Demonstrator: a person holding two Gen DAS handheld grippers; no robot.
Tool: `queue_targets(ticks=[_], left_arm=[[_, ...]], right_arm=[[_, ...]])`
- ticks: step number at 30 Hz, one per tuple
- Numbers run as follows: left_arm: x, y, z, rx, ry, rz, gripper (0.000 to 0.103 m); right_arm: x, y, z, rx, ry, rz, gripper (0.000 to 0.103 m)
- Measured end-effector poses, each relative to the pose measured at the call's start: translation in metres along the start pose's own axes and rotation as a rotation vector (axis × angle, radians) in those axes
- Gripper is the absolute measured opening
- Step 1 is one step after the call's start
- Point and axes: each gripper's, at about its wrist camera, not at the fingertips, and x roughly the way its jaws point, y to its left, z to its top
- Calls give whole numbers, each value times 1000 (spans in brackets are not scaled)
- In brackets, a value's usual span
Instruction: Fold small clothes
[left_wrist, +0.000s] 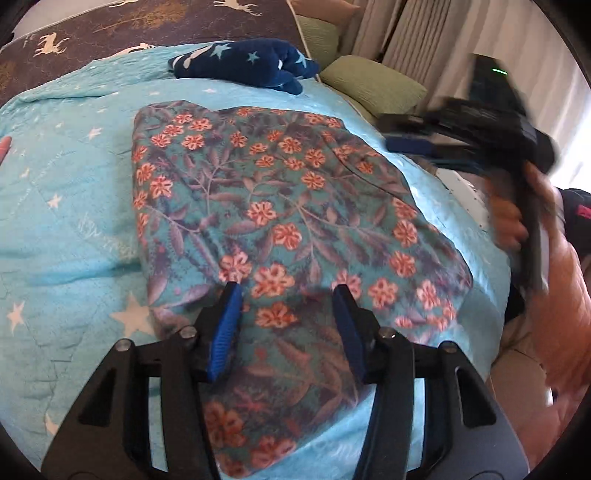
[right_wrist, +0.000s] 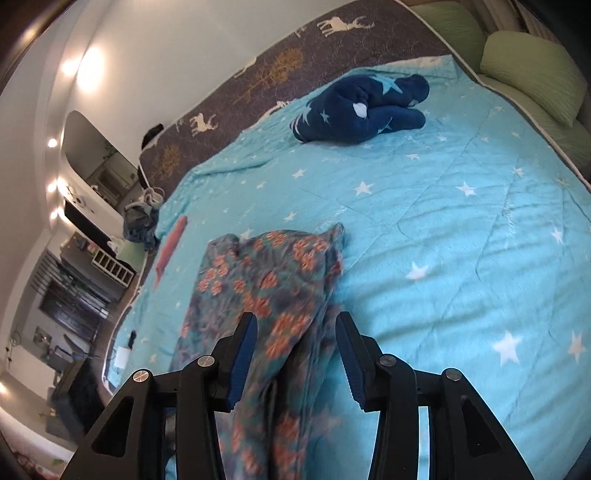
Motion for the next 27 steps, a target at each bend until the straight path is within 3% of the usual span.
queue_targets(ticks=[5,10,15,17,18,20,24,27], left_arm=[[0,15,-1,-59,22,-76,54],[1,21,7,-71,60,-123,54],[4,21,9,-55,75,-122,54],[5,22,11,-54,75,-121,54],[5,22,11,-52,74,-121,54],[5,22,11,-47,75,-119,54],[5,19,11,-34,73,-102,55],[3,16,10,-36,66,-91,55]], right_arm=[[48,-15,31,56,78,66,45],[80,-12,56,91,133,261,46],[64,0,86,67,-37,270,46],[52,0,89,57,-105,197,46],[44,0,88,40,-135,103,46],[34,1,80,10,-139,5,46],[16,22,39,-92,-73,-11,45],[3,49,-5,-202,-4,81,36]])
